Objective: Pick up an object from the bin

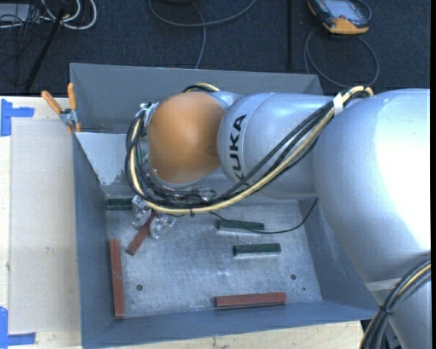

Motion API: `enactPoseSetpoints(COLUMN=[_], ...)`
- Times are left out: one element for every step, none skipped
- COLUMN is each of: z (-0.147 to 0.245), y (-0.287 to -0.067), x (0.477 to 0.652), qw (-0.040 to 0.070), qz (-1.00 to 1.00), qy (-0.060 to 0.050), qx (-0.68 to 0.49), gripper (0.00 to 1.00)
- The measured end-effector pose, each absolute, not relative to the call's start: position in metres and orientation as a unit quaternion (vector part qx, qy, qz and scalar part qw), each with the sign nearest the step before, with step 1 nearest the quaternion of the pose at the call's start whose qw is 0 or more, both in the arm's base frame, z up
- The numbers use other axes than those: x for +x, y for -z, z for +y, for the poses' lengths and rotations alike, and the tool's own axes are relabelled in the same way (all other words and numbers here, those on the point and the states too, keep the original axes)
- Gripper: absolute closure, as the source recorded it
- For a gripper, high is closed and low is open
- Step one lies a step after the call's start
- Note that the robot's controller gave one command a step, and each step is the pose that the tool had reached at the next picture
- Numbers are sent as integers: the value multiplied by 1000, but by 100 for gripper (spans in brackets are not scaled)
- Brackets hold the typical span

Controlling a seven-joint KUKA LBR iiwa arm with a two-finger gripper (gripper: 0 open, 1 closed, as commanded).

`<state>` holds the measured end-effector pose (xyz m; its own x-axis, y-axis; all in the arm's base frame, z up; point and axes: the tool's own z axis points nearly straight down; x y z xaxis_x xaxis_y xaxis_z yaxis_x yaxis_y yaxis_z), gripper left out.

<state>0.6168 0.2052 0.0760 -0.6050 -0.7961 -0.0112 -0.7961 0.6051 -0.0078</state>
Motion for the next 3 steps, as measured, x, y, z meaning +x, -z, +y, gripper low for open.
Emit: enactPoseSetpoints(z=[205,205,205], y=[-76,-78,-89], x=[617,616,612], qw=[7,4,-3], qz=[896,896,896], qy=[1,0,-1], qx=[-444,-444,-444], gripper=[100,100,100])
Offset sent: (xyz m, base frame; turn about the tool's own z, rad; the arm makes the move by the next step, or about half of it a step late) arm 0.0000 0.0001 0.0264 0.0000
